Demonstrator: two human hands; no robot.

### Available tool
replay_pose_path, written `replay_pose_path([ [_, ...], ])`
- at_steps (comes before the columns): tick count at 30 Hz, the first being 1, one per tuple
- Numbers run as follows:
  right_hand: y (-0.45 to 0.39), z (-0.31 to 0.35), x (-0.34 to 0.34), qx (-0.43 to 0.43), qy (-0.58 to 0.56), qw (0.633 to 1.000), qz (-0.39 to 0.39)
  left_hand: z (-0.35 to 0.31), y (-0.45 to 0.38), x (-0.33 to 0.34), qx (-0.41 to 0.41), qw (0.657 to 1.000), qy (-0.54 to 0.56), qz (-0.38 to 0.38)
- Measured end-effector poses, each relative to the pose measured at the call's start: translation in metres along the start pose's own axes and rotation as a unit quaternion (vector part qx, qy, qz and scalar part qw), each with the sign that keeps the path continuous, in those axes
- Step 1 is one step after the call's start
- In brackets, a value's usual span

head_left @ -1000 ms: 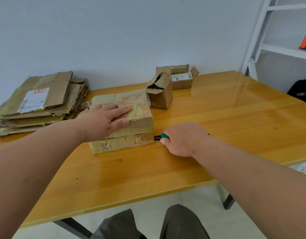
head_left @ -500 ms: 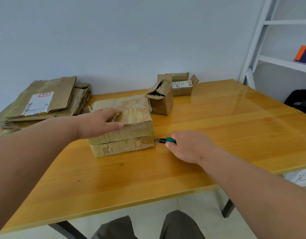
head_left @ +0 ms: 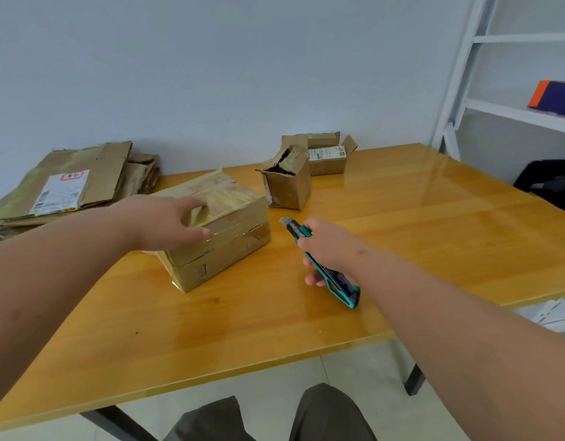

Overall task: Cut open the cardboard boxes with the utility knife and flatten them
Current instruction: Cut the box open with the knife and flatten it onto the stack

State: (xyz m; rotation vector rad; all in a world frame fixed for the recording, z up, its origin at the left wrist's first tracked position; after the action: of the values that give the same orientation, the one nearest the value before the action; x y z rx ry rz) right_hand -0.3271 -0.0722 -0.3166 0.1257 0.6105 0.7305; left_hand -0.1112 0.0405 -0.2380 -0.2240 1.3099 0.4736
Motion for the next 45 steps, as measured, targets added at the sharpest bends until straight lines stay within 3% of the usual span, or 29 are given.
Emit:
replay_pose_path([
  [6, -0.008, 0.012, 0.02, 0.023, 0.005, 1.0, -0.002, -0.01, 0.011, 0.007, 0.075, 0.994, 0.043, 0.065],
  [12, -0.016, 0.015, 0.025, 0.018, 0.0, 0.999, -0.036, -0.011, 0.008, 0.011, 0.081, 0.992, 0.037, 0.088],
  [22, -0.015, 0.014, 0.02, 0.021, -0.048, 0.997, -0.06, -0.008, 0.004, 0.013, 0.079, 0.994, 0.03, 0.073],
  [32, -0.011, 0.009, 0.037, 0.055, -0.17, 0.981, -0.077, -0.008, 0.002, 0.011, 0.078, 0.995, 0.028, 0.047],
  [38, -0.008, 0.006, 0.052, 0.089, -0.268, 0.952, -0.122, -0.01, 0.004, 0.01, 0.078, 0.996, 0.028, 0.027],
  [45, -0.007, 0.015, 0.064, 0.075, -0.226, 0.961, -0.141, -0.008, 0.004, 0.011, 0.066, 0.997, 0.044, 0.017],
])
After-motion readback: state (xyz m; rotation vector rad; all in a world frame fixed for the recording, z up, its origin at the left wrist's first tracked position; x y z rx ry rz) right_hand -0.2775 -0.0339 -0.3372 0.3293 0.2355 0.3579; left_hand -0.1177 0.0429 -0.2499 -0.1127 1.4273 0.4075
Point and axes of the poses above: each hand's wrist, its own y-axis away from the middle knuckle, its own x-axis out of the palm, z = x × y, the point moved 10 cm from there along -y, towards the middle knuckle, and after that the axes turned 2 degrees about -y, right-handed, at the moved point
